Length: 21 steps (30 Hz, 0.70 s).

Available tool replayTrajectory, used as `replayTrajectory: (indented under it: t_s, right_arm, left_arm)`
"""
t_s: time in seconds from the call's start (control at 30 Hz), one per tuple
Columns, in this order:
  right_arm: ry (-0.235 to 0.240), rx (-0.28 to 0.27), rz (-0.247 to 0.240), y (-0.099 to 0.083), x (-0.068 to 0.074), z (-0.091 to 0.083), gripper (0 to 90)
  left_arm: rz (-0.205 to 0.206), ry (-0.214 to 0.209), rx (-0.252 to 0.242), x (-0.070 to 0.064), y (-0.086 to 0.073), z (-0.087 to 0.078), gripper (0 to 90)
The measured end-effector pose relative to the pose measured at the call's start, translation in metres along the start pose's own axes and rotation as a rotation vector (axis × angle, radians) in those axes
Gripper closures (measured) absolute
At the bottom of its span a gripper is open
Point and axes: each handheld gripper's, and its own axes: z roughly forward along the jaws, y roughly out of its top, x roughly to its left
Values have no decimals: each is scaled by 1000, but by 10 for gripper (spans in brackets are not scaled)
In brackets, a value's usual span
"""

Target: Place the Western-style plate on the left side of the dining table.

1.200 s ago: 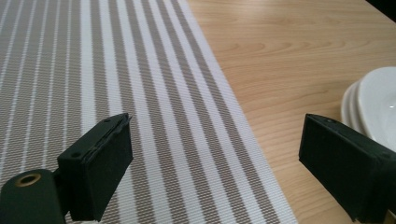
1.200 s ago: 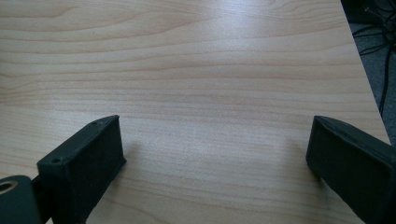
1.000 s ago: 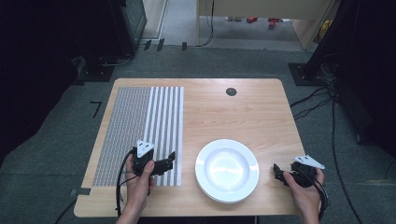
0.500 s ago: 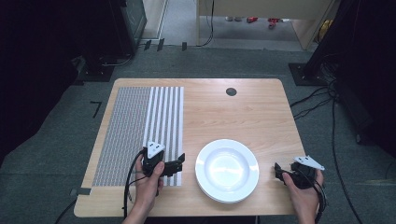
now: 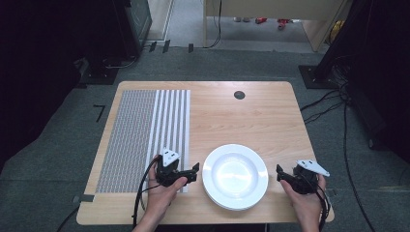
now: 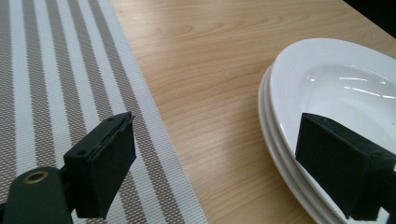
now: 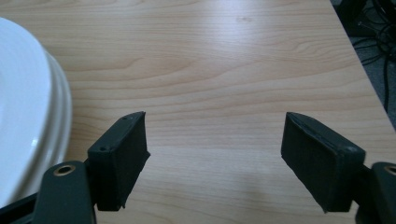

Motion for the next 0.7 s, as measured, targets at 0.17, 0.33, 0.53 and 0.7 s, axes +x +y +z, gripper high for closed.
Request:
replayTrajectory:
  t_s: [0.17, 0.33, 0.53, 0.7]
  right_arm:
    - [16, -21, -2, 2, 15, -4, 301]
    - [55, -27, -21, 3, 26, -5, 459]
    - [111, -53, -18, 1, 34, -5, 569]
    - [123, -87, 10, 1, 34, -9, 590]
  left_arm:
    - [-1, -26, 10, -5, -1, 2, 128]
    - [-1, -45, 22, -10, -3, 5, 135]
    - [-1, -62, 25, -15, -6, 7, 218]
    - [6, -75, 33, -21, -9, 9, 280]
